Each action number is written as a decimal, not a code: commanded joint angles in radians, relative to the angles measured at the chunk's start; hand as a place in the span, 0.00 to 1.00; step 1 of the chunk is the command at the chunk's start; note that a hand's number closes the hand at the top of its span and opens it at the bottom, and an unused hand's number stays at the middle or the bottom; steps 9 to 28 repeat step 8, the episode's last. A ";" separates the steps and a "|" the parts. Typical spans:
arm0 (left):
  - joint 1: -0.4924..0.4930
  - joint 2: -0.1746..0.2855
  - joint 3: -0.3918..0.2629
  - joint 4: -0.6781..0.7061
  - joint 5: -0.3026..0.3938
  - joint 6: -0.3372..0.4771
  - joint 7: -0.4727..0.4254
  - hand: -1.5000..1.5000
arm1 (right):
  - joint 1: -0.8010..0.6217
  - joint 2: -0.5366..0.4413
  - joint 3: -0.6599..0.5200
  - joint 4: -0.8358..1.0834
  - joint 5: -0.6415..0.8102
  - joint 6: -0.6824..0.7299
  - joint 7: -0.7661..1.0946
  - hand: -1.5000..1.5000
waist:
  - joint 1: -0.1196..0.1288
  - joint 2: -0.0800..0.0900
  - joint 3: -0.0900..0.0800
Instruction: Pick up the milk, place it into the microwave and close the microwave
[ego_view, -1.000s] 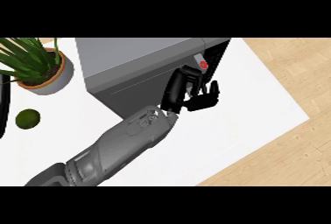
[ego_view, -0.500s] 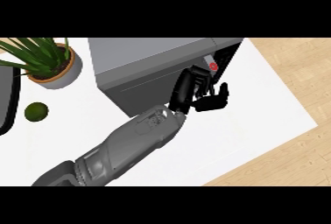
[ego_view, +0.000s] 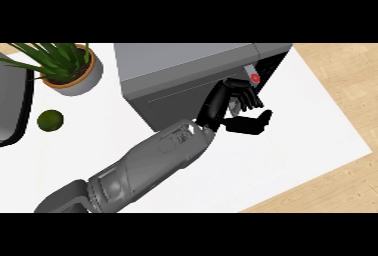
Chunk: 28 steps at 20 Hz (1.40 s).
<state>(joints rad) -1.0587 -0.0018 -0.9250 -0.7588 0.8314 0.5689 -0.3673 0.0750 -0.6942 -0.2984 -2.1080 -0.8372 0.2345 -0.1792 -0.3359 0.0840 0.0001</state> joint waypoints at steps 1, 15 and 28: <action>0.030 0.095 0.097 0.160 0.037 0.049 -0.006 0.00 | 0.022 -0.001 -0.026 -0.006 -0.015 -0.012 0.011 0.00 | 0.044 0.005 -0.002; 0.032 0.092 0.079 0.170 0.070 0.003 -0.022 0.00 | 0.043 -0.001 -0.051 -0.049 -0.041 -0.021 0.025 0.00 | 0.071 0.001 -0.003; 0.032 0.092 0.079 0.170 0.070 0.003 -0.022 0.00 | 0.043 -0.001 -0.051 -0.049 -0.041 -0.021 0.025 0.00 | 0.071 0.001 -0.003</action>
